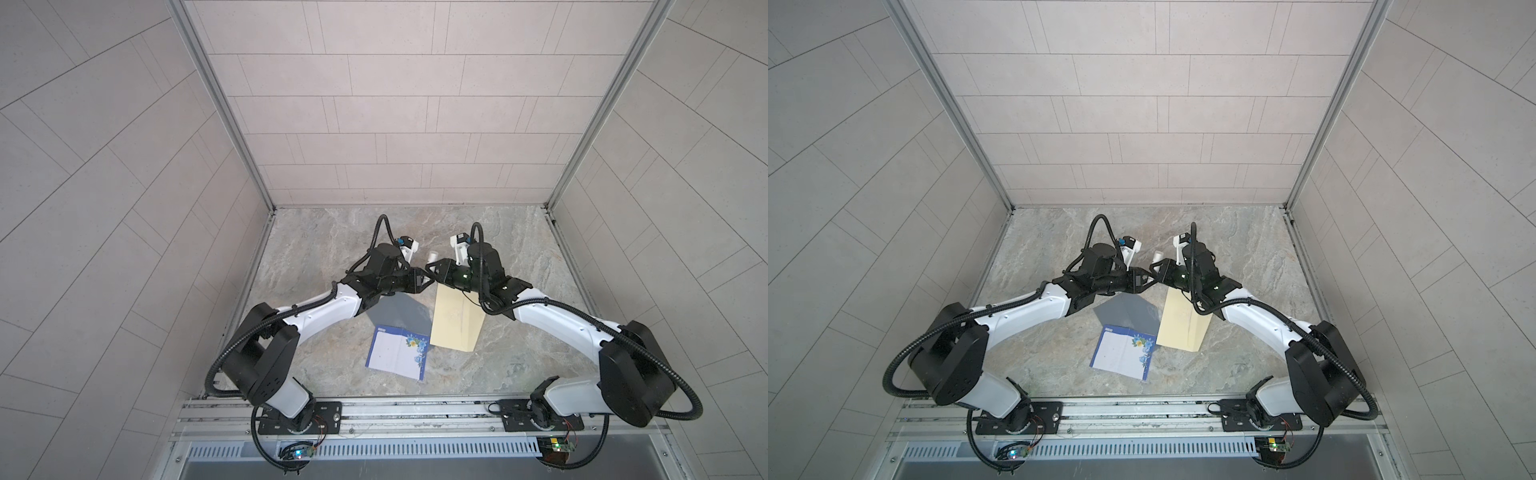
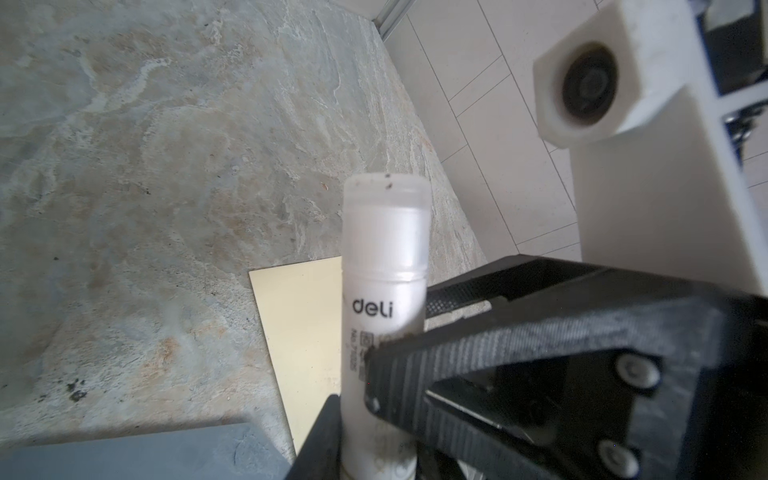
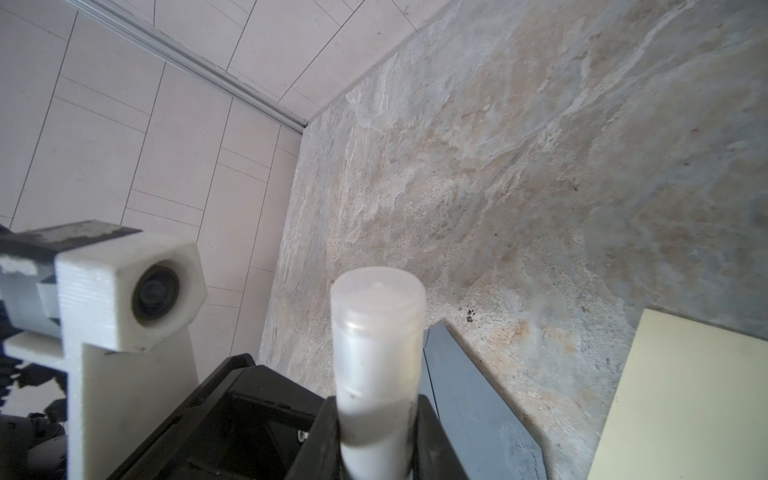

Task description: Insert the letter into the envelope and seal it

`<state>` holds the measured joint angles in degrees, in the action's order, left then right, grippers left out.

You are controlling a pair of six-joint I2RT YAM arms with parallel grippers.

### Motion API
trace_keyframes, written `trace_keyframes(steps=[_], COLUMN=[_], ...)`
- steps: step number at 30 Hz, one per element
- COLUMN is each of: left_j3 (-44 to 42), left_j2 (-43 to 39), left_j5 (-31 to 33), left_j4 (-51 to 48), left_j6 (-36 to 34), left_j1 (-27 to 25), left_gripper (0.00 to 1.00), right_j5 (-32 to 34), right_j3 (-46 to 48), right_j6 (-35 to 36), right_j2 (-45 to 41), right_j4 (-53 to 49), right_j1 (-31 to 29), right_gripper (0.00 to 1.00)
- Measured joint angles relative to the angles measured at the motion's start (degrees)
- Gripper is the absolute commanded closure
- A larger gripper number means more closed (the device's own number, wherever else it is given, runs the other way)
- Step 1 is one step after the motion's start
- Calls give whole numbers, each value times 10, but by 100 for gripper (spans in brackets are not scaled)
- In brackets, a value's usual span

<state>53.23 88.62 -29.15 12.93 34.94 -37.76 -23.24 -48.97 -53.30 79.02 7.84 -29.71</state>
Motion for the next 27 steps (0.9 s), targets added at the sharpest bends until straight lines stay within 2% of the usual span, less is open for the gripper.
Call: trace_keyframes(steps=[4, 8, 11, 15, 24, 26, 27], left_j3=[-19, -20, -1, 33, 39, 39, 39], left_j2=[-18, -56, -84, -92, -79, -78, -77], left_j5=[-38, -86, -111, -141, -155, -156, -157], left_j4=[13, 23, 22, 21, -5, -8, -8], left_j6=[26, 46, 49, 47, 42, 42, 42], left_j1=[24, 64, 83, 82, 80, 80, 79], left_gripper=[29, 25, 23, 23, 24, 26, 30], right_j5=[-12, -48, -92, -145, -183, -186, -187], right_j3=[-16, -36, -49, -56, -79, -87, -91], right_j6=[32, 89, 137, 186, 212, 213, 214], right_j2=[-7, -27, -35, -40, -49, -49, -49], right_j4=[-29, -85, -141, -195, -224, -224, -224], right_j1=[5, 13, 12, 11, 8, 5, 5], right_gripper=[91, 91, 91, 92, 92, 92, 92])
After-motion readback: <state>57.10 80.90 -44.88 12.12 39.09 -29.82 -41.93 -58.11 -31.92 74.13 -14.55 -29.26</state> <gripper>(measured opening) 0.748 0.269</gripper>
